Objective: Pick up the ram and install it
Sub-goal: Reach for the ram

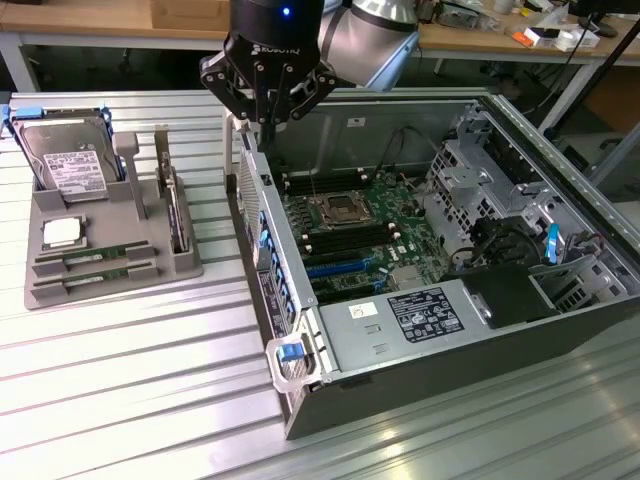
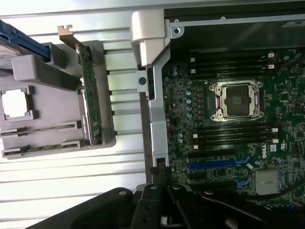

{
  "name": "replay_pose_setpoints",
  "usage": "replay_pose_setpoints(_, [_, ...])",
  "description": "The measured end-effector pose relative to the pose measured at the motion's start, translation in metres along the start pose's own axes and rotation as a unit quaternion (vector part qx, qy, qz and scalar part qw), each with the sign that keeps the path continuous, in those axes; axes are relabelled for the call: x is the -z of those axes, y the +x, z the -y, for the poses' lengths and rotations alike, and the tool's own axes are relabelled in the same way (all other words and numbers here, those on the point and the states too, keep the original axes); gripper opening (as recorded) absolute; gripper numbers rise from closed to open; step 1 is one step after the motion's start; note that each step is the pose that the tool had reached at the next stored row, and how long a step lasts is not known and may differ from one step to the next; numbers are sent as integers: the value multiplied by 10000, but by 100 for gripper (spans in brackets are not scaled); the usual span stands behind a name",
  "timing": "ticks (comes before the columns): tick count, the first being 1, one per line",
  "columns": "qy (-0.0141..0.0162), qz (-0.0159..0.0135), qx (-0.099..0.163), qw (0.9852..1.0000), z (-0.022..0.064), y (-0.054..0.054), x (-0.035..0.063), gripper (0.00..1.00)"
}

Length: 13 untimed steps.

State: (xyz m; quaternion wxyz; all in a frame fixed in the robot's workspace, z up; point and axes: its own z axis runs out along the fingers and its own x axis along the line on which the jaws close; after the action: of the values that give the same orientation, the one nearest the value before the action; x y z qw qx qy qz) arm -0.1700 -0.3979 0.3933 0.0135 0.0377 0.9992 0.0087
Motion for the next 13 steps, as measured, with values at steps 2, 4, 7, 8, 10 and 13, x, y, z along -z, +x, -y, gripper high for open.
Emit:
replay_pose_setpoints(2, [0,0,0,10000,1,14,0,10])
replay_pose_setpoints(4, [0,0,0,10000,3,35,0,10])
replay_pose_setpoints(7, [0,0,0,10000,5,65,2,10])
replay_pose_setpoints(8, [0,0,0,10000,6,71,2,10])
replay_pose_setpoints(10, [0,0,0,10000,8,100,3,10])
replay_pose_setpoints(13, [0,0,0,10000,11,140,4,10])
